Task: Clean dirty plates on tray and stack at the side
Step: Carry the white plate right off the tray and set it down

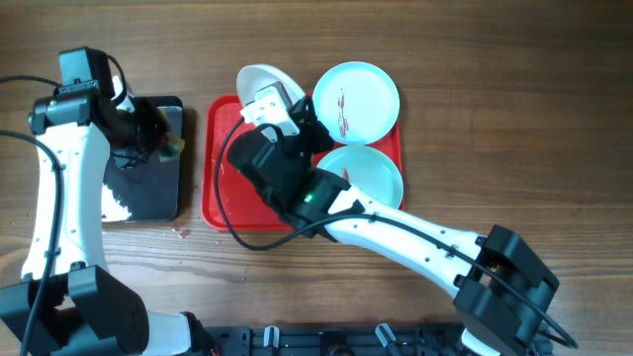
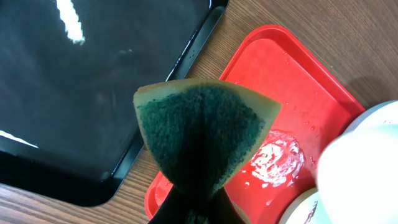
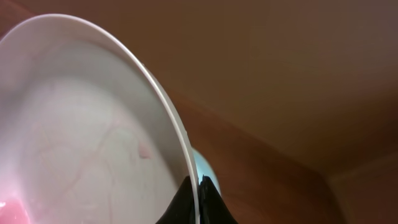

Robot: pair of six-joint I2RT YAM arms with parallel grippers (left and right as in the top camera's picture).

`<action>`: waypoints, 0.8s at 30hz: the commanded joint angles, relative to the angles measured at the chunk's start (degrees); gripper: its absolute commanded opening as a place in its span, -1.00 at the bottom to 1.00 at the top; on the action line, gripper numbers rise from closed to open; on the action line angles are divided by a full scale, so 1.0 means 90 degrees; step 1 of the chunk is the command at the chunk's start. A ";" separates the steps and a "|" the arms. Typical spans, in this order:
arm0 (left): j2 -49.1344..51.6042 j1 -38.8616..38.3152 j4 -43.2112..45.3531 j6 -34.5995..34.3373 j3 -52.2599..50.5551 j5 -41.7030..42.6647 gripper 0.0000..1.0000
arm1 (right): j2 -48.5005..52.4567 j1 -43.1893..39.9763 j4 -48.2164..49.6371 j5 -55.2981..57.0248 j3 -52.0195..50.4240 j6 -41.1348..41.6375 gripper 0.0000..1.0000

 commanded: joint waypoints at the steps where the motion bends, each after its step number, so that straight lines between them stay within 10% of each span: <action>1: -0.0007 -0.0024 -0.0002 -0.0087 0.0087 -0.0034 -0.92 | -0.0070 0.0204 0.0175 0.0950 0.0165 -0.0758 -0.91; 24: -0.0007 -0.0024 -0.0007 -0.0087 0.0087 -0.0034 -0.92 | -0.0070 0.0323 -0.0566 -0.0053 0.0087 0.0816 -0.91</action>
